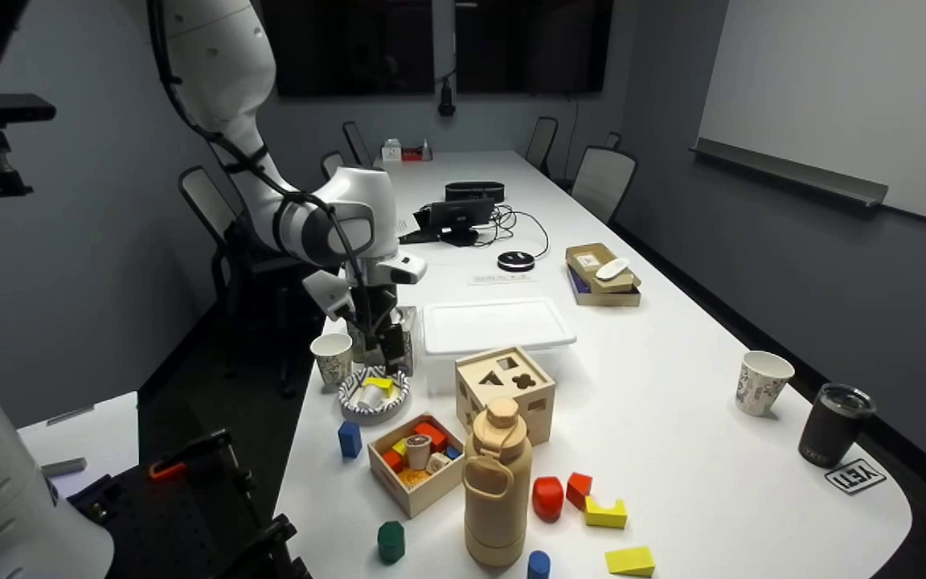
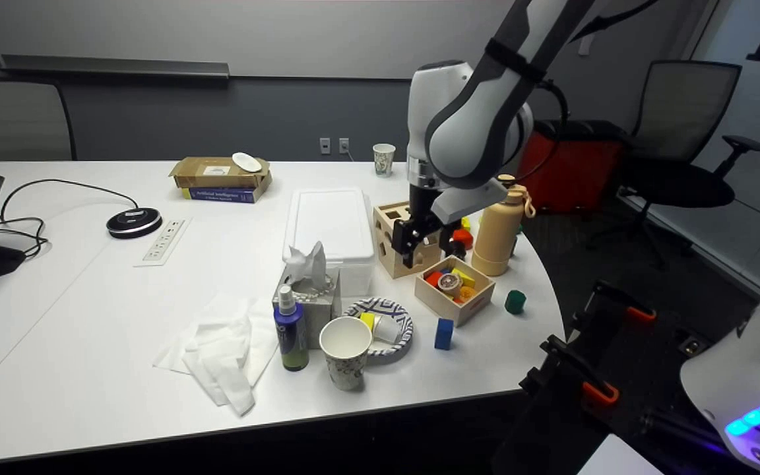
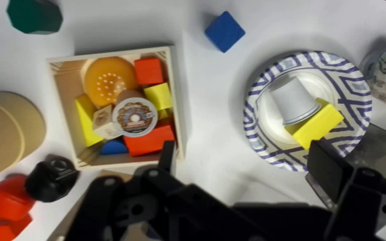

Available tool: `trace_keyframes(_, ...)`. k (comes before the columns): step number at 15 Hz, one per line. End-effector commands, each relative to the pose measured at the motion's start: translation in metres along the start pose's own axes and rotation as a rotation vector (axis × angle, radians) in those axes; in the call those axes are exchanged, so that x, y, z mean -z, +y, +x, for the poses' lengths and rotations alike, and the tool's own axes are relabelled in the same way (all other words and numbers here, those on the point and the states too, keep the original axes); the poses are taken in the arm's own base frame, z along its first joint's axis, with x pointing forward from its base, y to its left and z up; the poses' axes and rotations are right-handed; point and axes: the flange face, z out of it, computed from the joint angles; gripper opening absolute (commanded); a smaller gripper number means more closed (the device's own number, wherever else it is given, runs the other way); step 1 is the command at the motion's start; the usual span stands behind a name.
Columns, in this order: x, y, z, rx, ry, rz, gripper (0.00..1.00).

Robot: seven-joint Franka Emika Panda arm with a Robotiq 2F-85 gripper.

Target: Put one coffee pod in the white and black bowl.

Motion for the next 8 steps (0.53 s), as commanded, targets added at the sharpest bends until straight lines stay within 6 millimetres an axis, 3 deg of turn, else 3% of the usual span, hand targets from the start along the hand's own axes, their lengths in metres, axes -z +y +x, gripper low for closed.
trace_keyframes(1,0.037,0.046,-0.008,-0.078,-0.011,-0.013,1.00)
trace_keyframes(4,0.052,0.075,-0.001,-0.138,-0.023,-0.010,1.00)
trace_keyframes(8,0.060,0.093,0.003,-0.170,-0.026,-0.017,1.00)
